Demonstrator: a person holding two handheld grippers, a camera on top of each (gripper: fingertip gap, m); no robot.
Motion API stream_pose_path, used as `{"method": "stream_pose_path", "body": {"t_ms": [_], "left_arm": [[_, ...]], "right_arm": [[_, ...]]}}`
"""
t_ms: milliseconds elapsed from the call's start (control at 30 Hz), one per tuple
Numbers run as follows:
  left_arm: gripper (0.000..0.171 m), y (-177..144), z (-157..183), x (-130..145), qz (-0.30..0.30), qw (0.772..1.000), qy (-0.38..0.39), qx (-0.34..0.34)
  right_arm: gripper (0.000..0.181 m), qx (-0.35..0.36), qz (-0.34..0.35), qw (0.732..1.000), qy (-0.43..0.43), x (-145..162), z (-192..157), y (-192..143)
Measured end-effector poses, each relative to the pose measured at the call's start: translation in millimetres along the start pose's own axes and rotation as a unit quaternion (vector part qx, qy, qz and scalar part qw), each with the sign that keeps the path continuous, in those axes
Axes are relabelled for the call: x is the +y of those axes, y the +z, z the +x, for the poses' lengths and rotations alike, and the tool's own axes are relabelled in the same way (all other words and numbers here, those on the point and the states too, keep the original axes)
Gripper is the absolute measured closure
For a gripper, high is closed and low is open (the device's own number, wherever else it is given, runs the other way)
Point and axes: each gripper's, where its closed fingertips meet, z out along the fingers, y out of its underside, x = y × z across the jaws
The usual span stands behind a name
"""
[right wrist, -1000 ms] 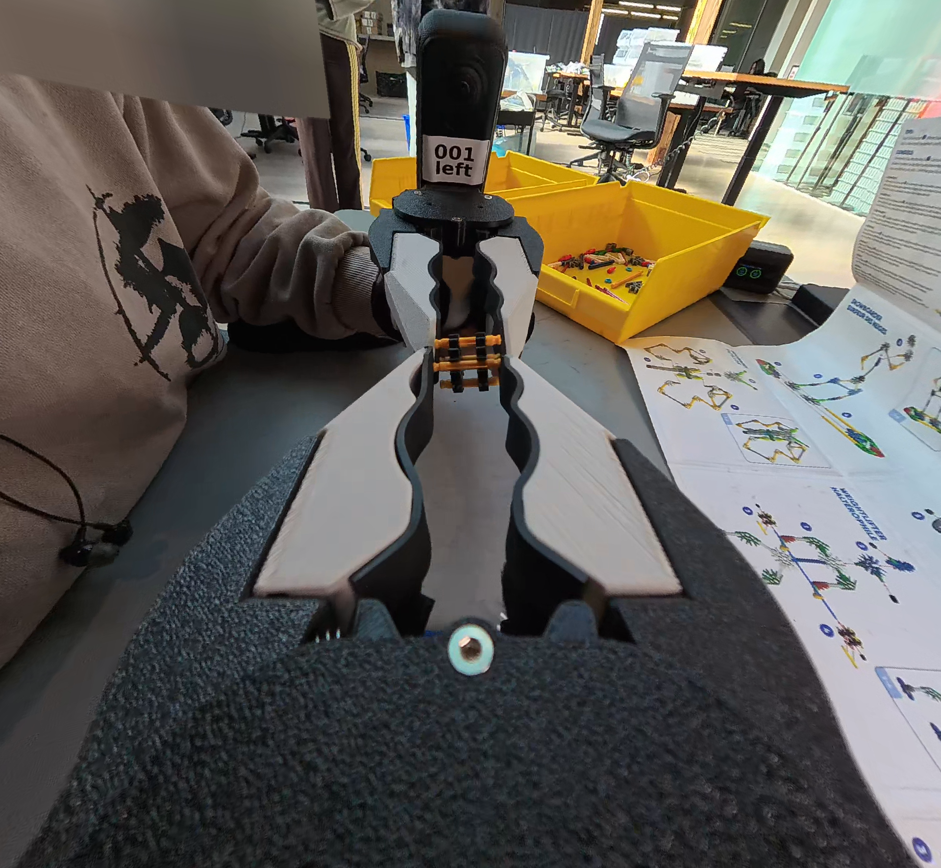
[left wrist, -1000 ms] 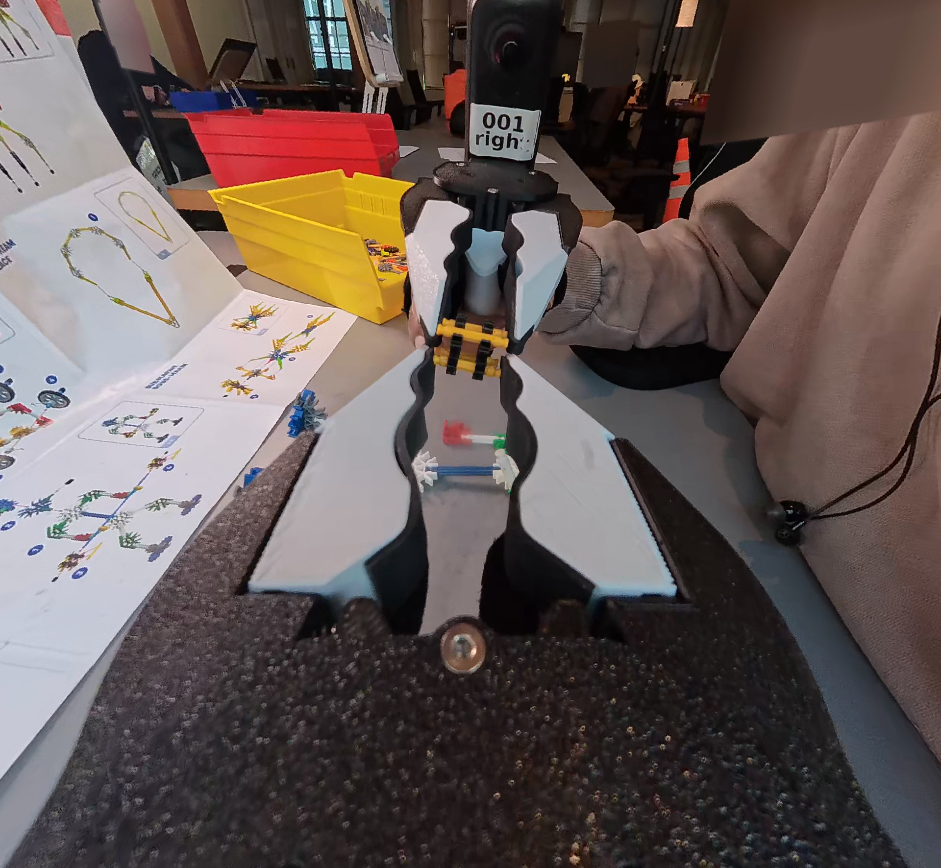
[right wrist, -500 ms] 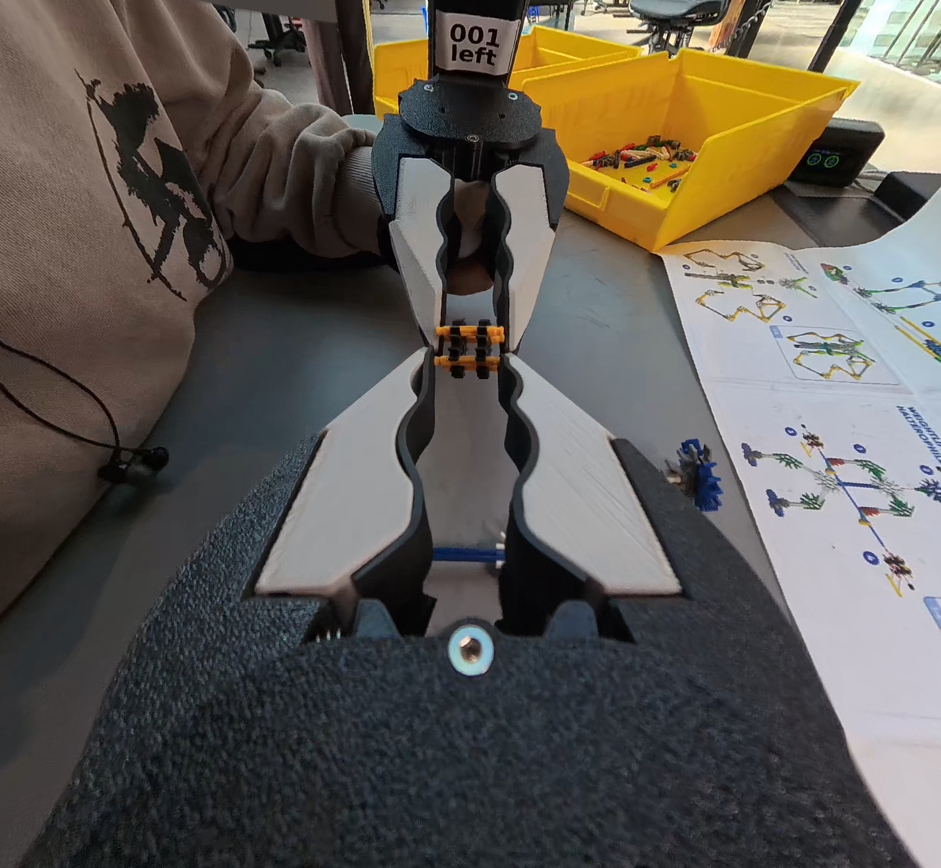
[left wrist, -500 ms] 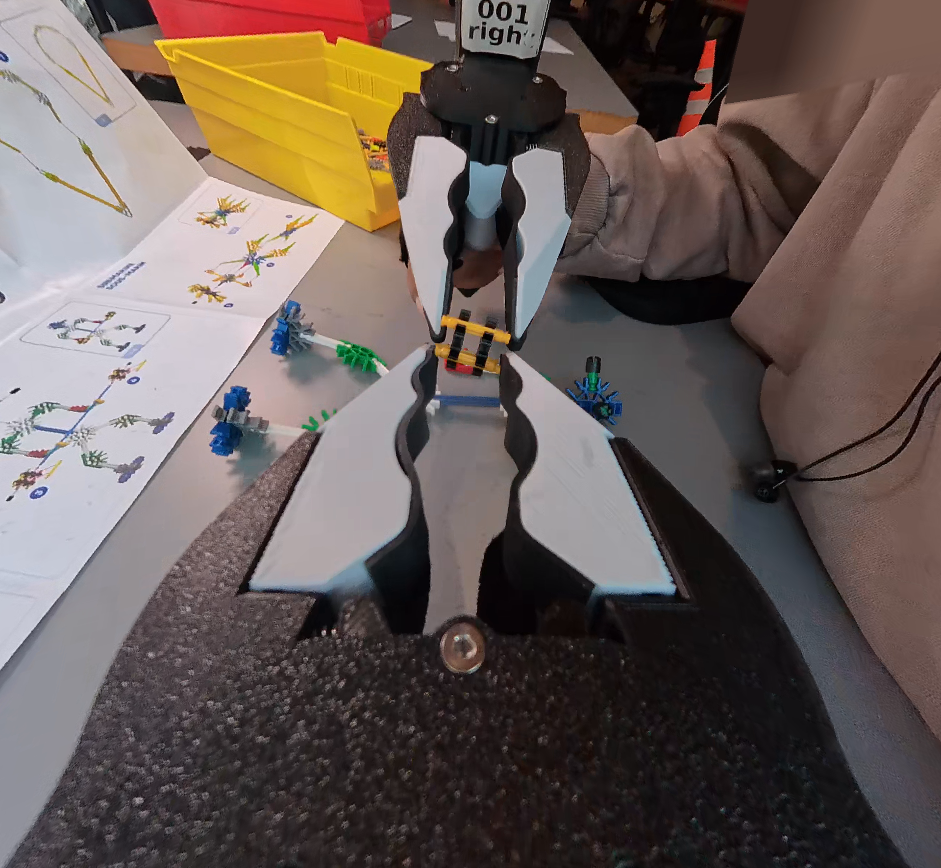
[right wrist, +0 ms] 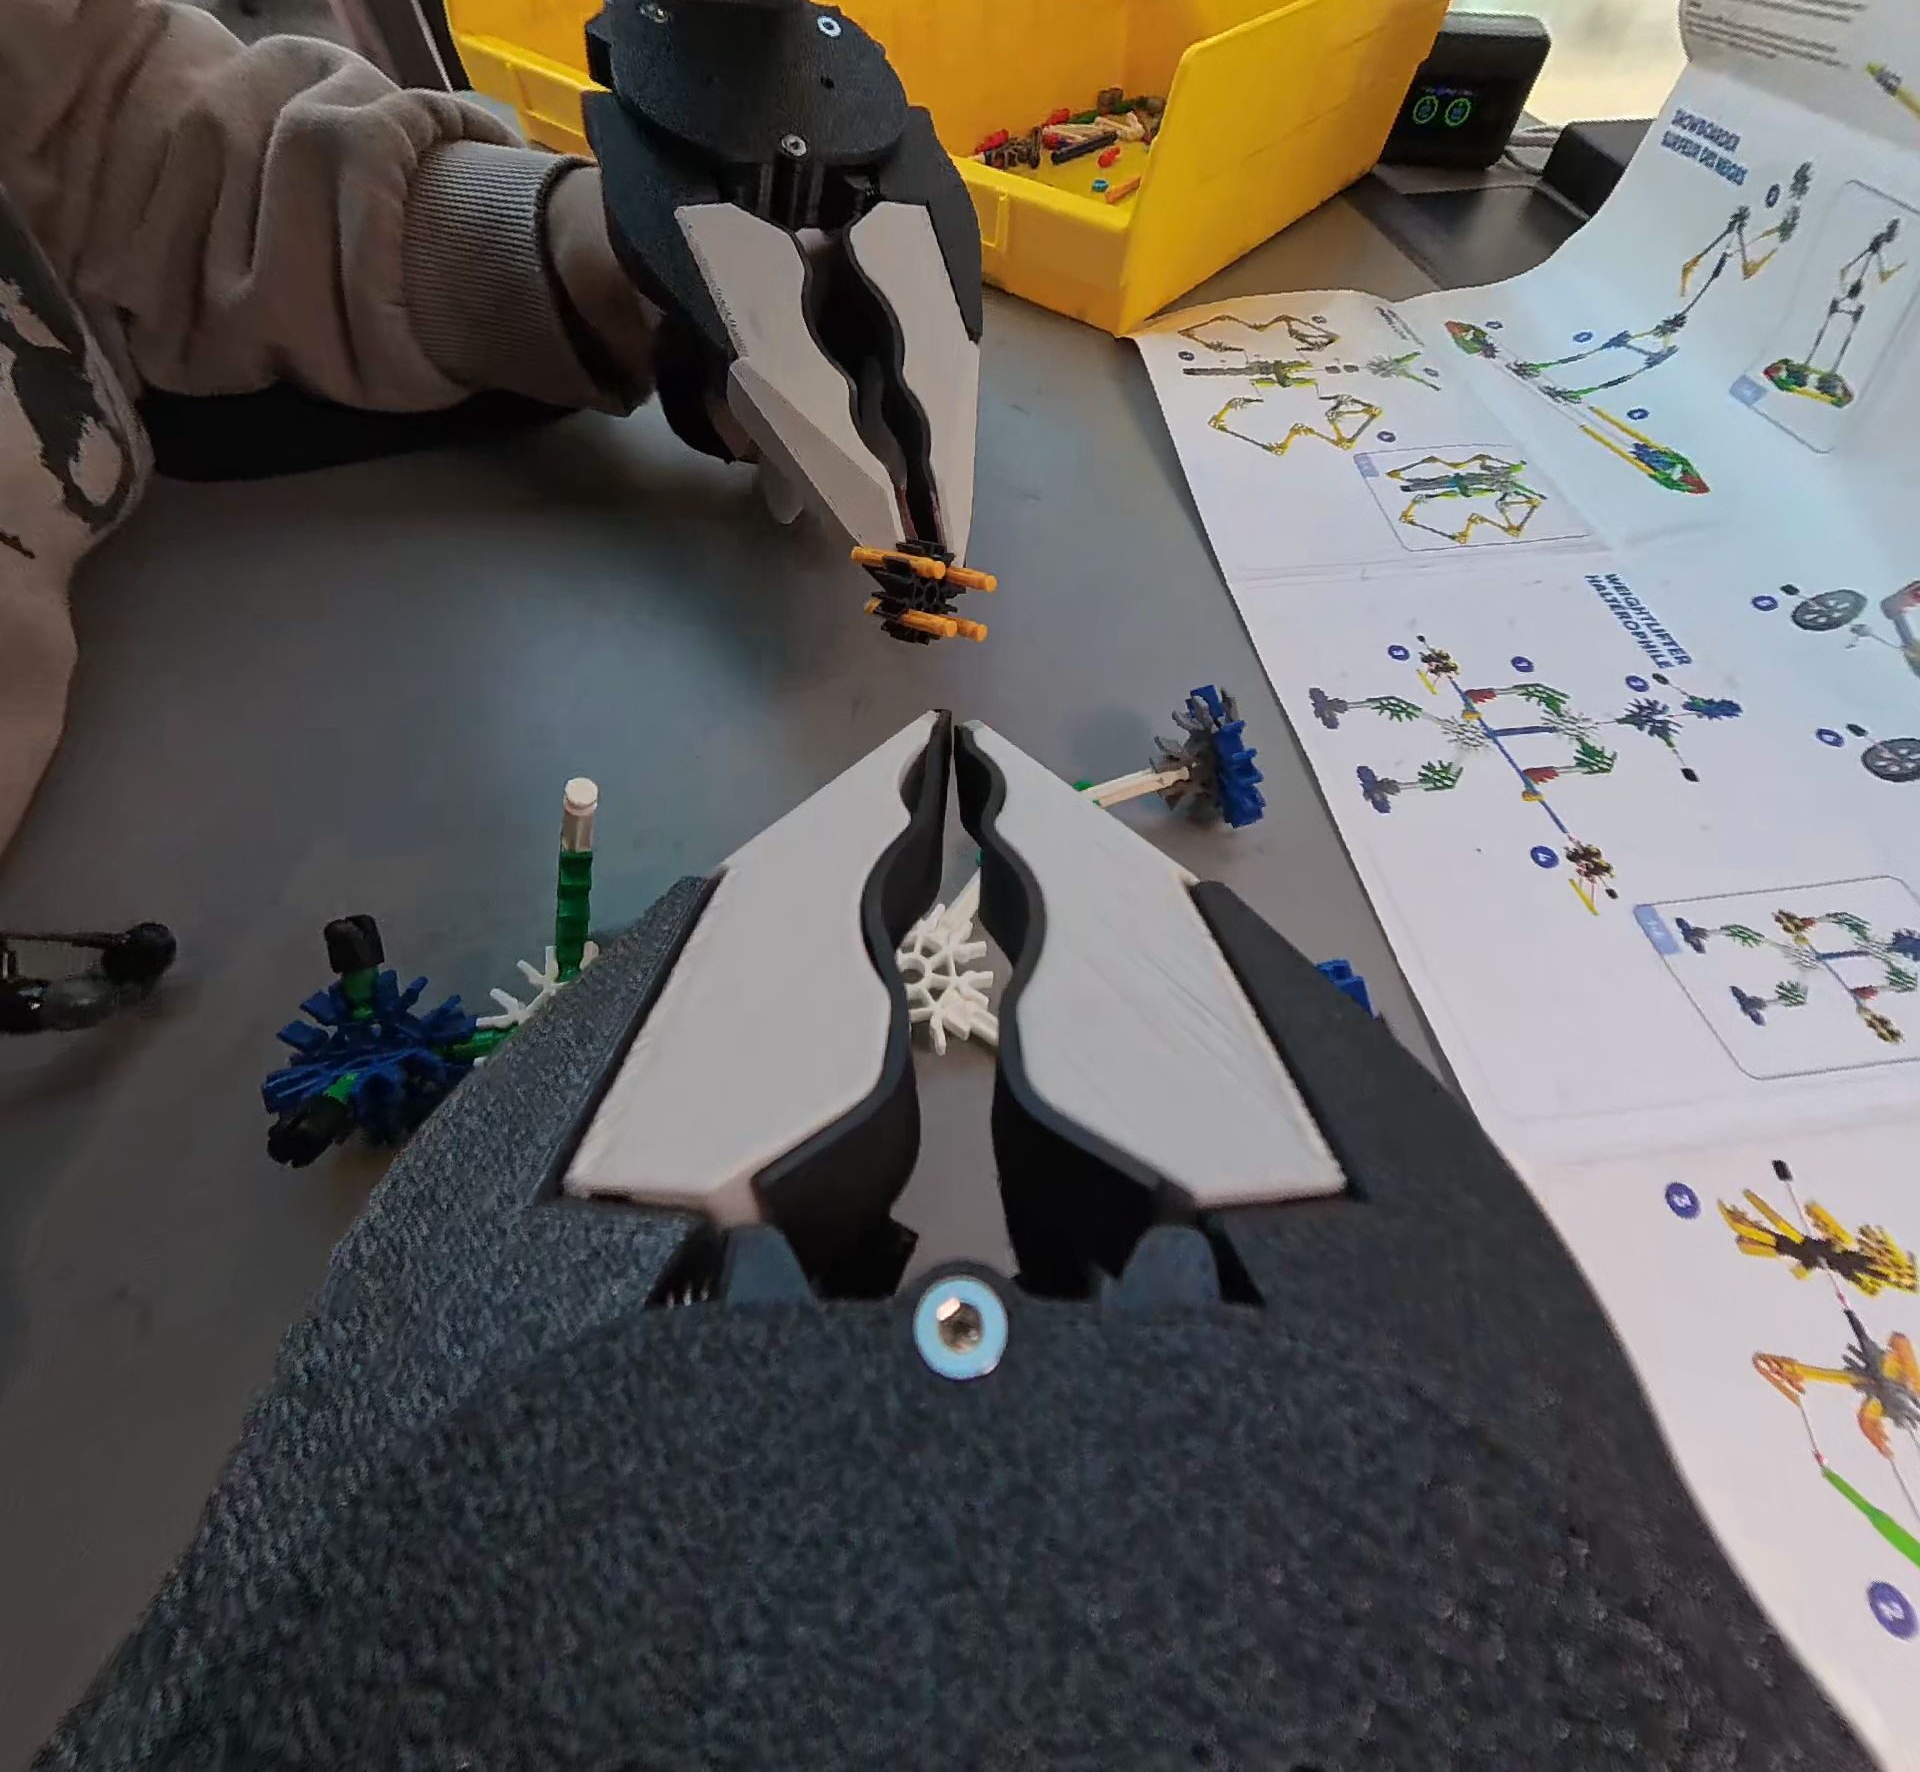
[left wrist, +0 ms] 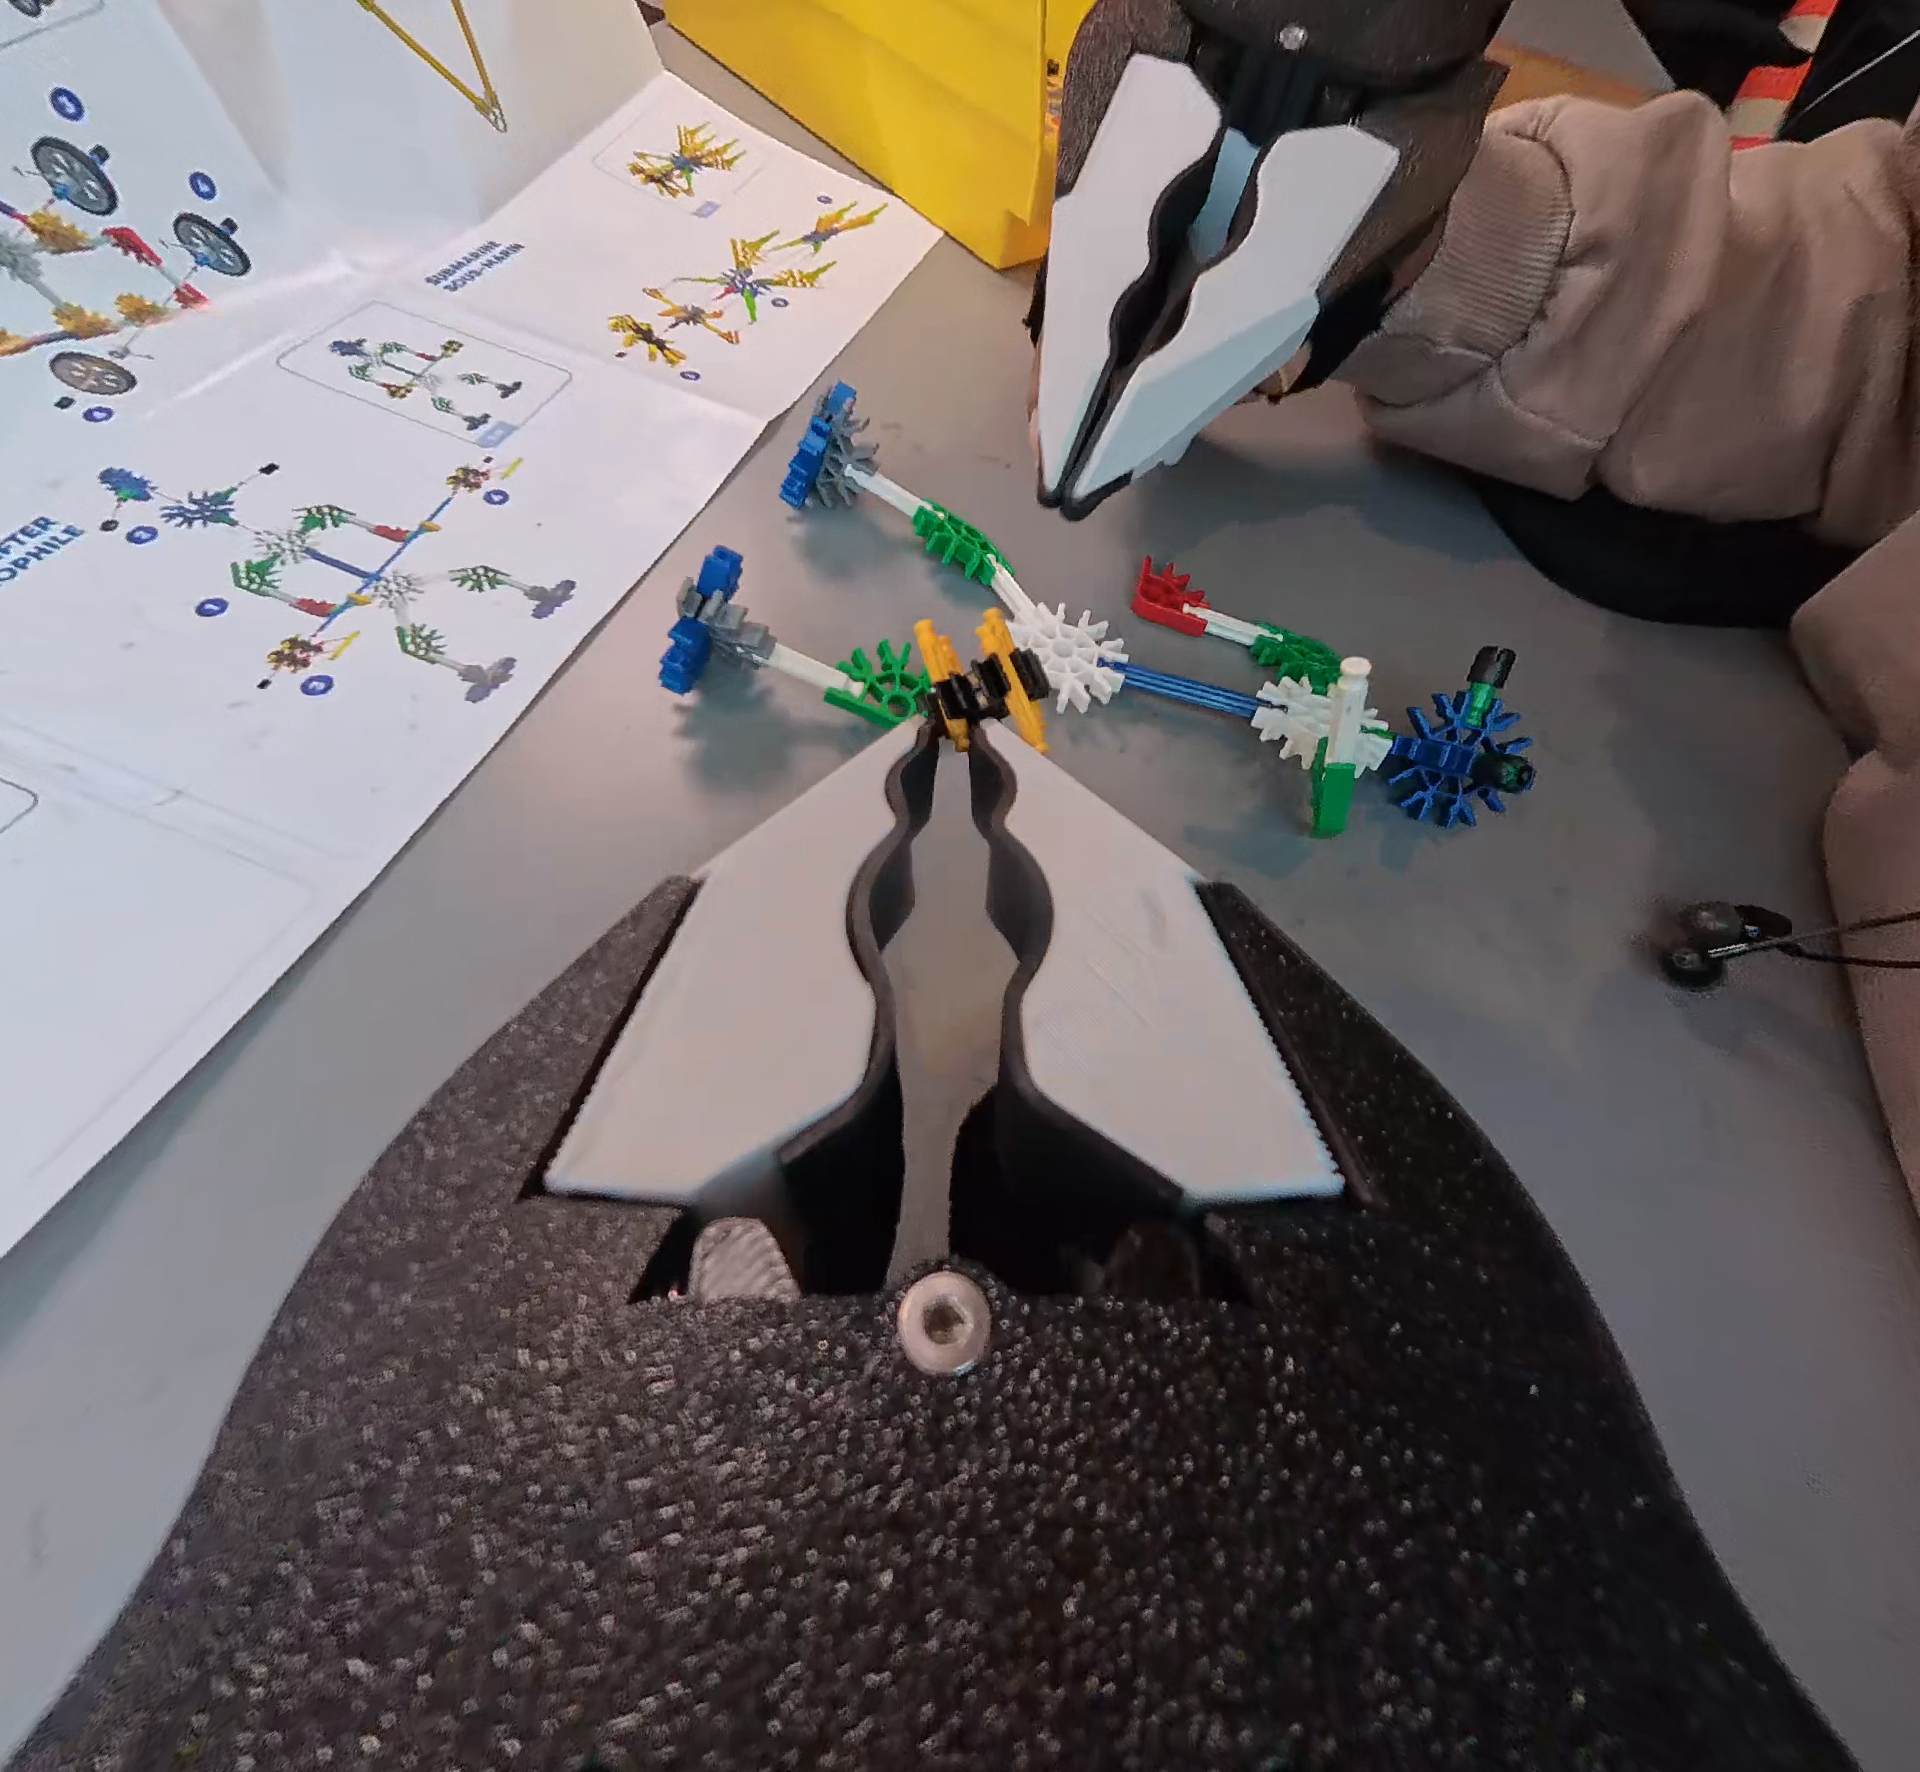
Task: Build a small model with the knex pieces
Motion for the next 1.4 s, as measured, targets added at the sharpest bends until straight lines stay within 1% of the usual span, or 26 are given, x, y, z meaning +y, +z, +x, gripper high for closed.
{"method": "stream_pose_path", "body": {"t_ms": [100,167,300,433,467,600,700,800,833,867,933,967,1033,1133,1233,1333,1400], "left_arm": [[0.166,0.9,0.8,-8.3,0.020,1.000,-0.001,-0.017],[0.166,1.8,1.8,-12.7,0.032,0.999,-0.008,-0.023],[0.166,2.6,4.0,-18.6,0.045,0.998,-0.020,-0.028],[0.166,5.0,4.4,-18.3,0.038,0.998,-0.023,-0.043],[0.166,5.6,4.7,-18.6,0.037,0.998,-0.021,-0.048],[0.166,7.9,4.5,-18.1,0.023,0.996,0.005,-0.082],[0.166,7.5,4.4,-18.1,0.022,0.996,0.000,-0.089],[0.164,6.9,6.5,-20.1,0.028,0.996,0.006,-0.087],[0.163,7.2,8.7,-20.4,0.033,0.996,0.009,-0.077],[0.161,6.6,11.6,-21.9,0.044,0.997,0.009,-0.060],[0.147,2.4,16.4,-27.7,0.079,0.997,-0.003,-0.023],[0.143,0.0,21.4,-31.3,0.093,0.996,-0.011,0.004],[0.145,-5.2,36.4,-39.0,0.117,0.991,-0.023,0.065],[0.146,-11.8,53.9,-48.0,0.151,0.978,-0.044,0.134],[0.143,-18.0,68.3,-58.3,0.177,0.965,-0.064,0.184],[0.145,-20.3,75.3,-64.3,0.194,0.952,-0.091,0.216],[0.146,-21.1,74.3,-66.5,0.198,0.951,-0.097,0.217]], "right_arm": [[0.158,0.010,-0.004,1.000,0.011,-5.2,-4.7,11.5],[0.147,0.036,-0.003,0.999,0.005,-11.5,-3.6,17.9],[0.147,0.090,-0.018,0.994,-0.067,-16.6,-2.4,23.4],[0.150,0.127,-0.030,0.984,-0.124,-23.4,-6.4,26.4],[0.152,0.135,-0.032,0.982,-0.131,-25.5,-7.1,26.8],[0.155,0.151,-0.046,0.983,-0.099,-22.7,-5.3,29.5],[0.157,0.154,-0.050,0.982,-0.102,-22.3,-6.2,29.3],[0.158,0.133,-0.034,0.988,-0.074,-24.2,-7.6,27.2],[0.158,0.121,-0.028,0.990,-0.070,-24.7,-9.2,26.2],[0.158,0.109,-0.017,0.991,-0.068,-26.0,-11.6,24.8],[0.158,0.071,0.021,0.996,-0.045,-34.8,-19.7,20.9],[0.158,0.049,0.039,0.998,-0.030,-39.2,-24.1,18.6],[0.158,-0.002,0.079,0.997,0.000,-49.2,-35.1,13.9],[0.158,-0.073,0.129,0.988,0.052,-60.6,-48.0,7.4],[0.158,-0.119,0.179,0.973,0.085,-73.7,-55.6,-0.5],[0.158,-0.142,0.207,0.963,0.100,-80.8,-60.1,-4.0],[0.158,-0.143,0.217,0.960,0.108,-82.0,-58.4,-4.4]]}}
